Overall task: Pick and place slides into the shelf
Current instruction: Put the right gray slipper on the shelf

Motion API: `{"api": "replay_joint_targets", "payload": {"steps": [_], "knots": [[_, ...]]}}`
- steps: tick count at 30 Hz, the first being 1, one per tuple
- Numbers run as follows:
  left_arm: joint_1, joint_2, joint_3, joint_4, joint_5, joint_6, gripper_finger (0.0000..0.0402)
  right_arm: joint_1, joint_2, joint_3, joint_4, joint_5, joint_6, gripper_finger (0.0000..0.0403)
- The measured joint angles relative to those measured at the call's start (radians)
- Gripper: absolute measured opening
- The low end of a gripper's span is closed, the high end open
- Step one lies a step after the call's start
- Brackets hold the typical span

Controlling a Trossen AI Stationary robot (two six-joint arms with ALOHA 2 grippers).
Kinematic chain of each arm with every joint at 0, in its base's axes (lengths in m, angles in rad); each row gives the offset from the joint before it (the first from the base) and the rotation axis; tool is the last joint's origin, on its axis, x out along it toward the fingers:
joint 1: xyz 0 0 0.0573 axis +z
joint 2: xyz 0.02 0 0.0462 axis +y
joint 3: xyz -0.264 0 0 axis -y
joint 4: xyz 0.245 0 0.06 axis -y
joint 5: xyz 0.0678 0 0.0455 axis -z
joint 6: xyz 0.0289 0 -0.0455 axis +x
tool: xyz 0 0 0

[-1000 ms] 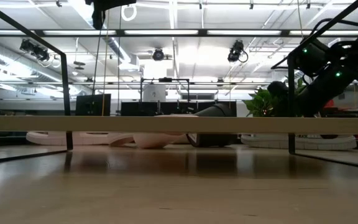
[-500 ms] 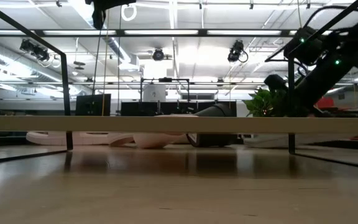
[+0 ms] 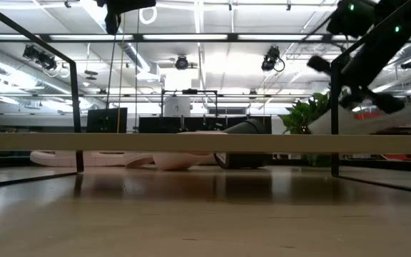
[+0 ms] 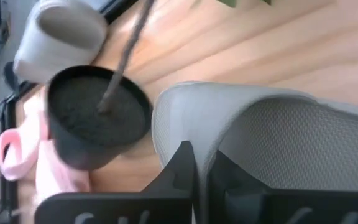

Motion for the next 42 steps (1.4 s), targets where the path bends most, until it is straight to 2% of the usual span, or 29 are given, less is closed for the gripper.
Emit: {"api": "replay_joint_targets", "payload": {"steps": [6, 11, 15, 19, 23, 32, 42], "knots": [[0.0, 0.0, 0.0, -0.002, 0.0, 0.0, 0.0032, 0.025, -0.044, 0.159, -0.086, 0.0, -0.134, 0.0009], [0.0, 0.0, 0.0, -0.002, 0.0, 0.0, 0.0024, 0.009, -0.051, 0.304, -0.082, -0.056, -0.409, 0.0009], [0.0, 0.0, 0.0, -0.002, 0.0, 0.0, 0.0024, -0.029, -0.019, 0.415, -0.043, -0.215, -0.653, 0.0009], [0.0, 0.0, 0.0, -0.003, 0.0, 0.0, 0.0031, -0.074, 0.045, 0.507, 0.04, -0.452, -0.811, 0.0009], [0.0, 0.0, 0.0, -0.007, 0.0, 0.0, 0.0036, -0.107, 0.147, 0.604, 0.078, -0.671, -0.894, 0.0009], [0.0, 0.0, 0.0, -0.039, 0.0, -0.001, 0.0026, -0.122, 0.411, 0.758, 0.069, -1.064, -1.04, 0.0009], [0.0, 0.0, 0.0, -0.041, 0.0, -0.003, 0.0031, -0.055, 0.6, 0.817, 0.018, -1.29, -1.195, 0.0009]]}}
